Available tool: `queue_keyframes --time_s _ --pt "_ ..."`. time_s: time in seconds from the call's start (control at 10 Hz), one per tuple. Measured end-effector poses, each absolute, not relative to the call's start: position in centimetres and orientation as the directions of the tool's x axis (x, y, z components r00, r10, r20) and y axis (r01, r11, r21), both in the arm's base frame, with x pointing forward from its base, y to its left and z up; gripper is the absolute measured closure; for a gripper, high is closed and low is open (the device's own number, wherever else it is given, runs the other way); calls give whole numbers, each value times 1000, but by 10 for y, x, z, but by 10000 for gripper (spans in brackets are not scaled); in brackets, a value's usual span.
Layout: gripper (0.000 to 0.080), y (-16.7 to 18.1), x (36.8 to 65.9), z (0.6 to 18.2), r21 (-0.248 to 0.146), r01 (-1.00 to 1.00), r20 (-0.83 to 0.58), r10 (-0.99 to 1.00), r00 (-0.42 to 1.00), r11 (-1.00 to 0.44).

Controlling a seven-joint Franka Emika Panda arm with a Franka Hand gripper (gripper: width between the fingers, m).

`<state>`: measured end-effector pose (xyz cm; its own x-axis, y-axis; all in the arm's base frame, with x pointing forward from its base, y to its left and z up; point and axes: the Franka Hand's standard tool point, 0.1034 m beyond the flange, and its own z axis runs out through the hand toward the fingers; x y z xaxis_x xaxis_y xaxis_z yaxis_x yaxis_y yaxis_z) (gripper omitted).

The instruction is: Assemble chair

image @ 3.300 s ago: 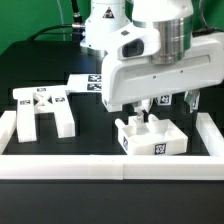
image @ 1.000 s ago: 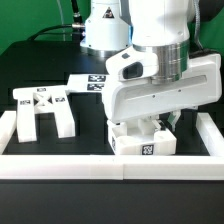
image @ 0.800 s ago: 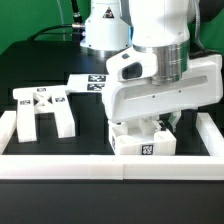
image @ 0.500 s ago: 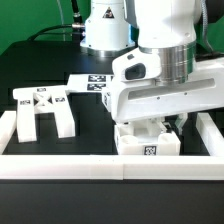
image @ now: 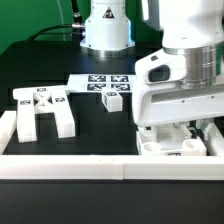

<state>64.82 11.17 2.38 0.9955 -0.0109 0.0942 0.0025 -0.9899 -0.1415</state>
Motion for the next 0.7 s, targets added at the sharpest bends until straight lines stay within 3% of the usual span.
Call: queue_keyframes --time_s 0.7 --pt "760 107 651 23 -133 -11 79 -21 997 -991"
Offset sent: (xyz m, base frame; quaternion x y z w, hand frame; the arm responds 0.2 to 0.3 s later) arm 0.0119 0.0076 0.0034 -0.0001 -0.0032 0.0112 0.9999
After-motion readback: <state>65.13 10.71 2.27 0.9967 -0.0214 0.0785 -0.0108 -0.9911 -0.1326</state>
